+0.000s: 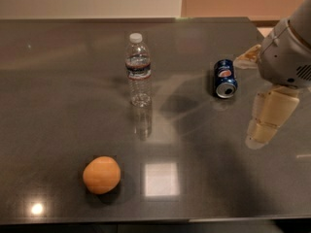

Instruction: Move orange near water bottle

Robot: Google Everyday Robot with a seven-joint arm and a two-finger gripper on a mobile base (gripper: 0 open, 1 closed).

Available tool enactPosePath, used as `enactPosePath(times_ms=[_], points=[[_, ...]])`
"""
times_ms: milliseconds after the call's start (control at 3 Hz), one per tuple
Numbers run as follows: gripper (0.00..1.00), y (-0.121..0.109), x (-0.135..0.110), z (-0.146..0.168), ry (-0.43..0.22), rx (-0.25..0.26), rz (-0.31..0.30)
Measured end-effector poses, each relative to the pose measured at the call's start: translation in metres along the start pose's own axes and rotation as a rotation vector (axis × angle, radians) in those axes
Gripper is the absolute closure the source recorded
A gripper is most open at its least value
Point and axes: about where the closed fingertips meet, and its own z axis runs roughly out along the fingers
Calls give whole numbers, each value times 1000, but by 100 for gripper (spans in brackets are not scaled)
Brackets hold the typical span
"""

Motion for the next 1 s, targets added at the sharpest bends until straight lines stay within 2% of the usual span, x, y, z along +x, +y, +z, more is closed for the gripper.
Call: enactPosePath(times_ms=[667,1000], points=[[0,46,-54,43,-147,-75,-117],[0,65,-81,70,-220,-128,-151]])
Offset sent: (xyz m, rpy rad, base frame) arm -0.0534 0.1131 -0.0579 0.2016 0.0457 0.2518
